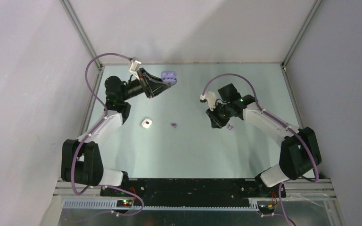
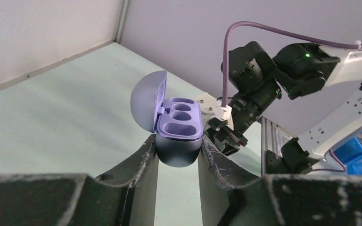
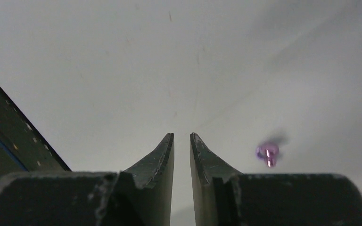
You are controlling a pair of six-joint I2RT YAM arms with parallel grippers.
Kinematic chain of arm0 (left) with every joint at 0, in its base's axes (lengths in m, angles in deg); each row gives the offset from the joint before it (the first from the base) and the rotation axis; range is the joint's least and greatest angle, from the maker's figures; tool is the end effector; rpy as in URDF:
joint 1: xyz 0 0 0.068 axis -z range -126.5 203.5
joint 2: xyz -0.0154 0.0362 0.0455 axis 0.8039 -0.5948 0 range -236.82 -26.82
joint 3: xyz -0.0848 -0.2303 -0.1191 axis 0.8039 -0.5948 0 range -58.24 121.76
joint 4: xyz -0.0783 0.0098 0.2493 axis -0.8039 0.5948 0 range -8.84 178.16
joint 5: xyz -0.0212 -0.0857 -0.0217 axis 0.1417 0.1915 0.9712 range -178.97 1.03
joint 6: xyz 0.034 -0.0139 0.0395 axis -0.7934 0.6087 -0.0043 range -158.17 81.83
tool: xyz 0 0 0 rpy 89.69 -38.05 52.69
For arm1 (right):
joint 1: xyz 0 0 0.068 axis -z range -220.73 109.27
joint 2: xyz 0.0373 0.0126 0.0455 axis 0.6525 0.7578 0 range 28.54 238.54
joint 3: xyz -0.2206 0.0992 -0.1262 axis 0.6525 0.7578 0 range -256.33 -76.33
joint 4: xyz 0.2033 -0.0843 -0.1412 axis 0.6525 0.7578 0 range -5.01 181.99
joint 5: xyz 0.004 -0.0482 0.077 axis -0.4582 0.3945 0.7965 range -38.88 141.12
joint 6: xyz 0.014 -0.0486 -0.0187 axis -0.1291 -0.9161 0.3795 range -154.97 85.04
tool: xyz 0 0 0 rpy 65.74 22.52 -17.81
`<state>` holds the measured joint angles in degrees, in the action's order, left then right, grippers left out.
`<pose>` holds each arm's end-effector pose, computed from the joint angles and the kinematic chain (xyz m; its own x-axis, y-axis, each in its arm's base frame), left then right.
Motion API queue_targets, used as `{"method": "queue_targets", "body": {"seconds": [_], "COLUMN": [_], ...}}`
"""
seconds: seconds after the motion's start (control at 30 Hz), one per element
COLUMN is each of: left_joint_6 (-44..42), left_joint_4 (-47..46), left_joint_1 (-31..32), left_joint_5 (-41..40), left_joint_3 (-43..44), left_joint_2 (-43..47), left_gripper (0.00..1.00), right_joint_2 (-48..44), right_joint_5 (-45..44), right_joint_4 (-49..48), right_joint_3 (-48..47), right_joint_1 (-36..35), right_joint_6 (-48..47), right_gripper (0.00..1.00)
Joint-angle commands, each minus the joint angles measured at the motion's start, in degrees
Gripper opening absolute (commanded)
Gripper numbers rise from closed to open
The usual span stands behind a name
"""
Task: Insert the wireless bluetooth earbuds into the charging case
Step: Pick up the right earbud from the center of the board.
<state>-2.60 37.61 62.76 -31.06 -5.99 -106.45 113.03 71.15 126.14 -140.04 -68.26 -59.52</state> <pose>0.2980 -0.0792 0.3396 -0.2933 -0.2653 -0.9185 0.8826 0.2940 -0.3668 0.2565 0.1475 0.2506 -0.4718 -0.6862 -0.5536 -0.8501 0.5205 0.0794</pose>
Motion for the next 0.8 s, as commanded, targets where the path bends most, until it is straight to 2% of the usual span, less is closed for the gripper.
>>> {"method": "queue_targets", "body": {"seconds": [0.0,0.13,0.2,0.37,0.53,0.7,0.77], "left_joint_6": [0.8,-1.1,-2.9,-6.3,-10.8,-12.9,-12.9], "left_joint_4": [3.4,10.3,13.9,22.2,31.2,34.0,34.3], "left_joint_1": [-2.5,-4.8,-5.9,-8.8,-11.9,-13.3,-13.7], "left_joint_5": [-4.4,-7.9,-9.3,-10.6,-10.8,-11.1,-11.1], "left_joint_3": [-1.2,-3.3,-4.1,-6.0,-6.5,-6.4,-6.4], "left_joint_2": [4.5,8.9,11.4,16.5,20.5,22.3,22.6], "left_gripper": [0.00,0.00,0.00,0.00,0.00,0.00,0.00], "right_joint_2": [8.0,18.3,23.5,34.9,41.0,44.2,44.8], "right_joint_5": [2.3,6.3,7.1,7.8,7.2,4.9,5.4], "right_joint_4": [-10.3,-12.6,-11.8,-11.7,-10.4,-10.2,-10.3], "right_joint_3": [-7.7,-16.2,-23.0,-32.2,-38.3,-40.1,-40.1], "right_joint_1": [-2.2,-3.1,-4.6,-6.7,-8.7,-10.9,-11.5], "right_joint_6": [10.6,20.5,22.1,29.9,32.9,33.5,33.5], "right_gripper": [0.22,0.19,0.19,0.19,0.24,0.25,0.30]}}
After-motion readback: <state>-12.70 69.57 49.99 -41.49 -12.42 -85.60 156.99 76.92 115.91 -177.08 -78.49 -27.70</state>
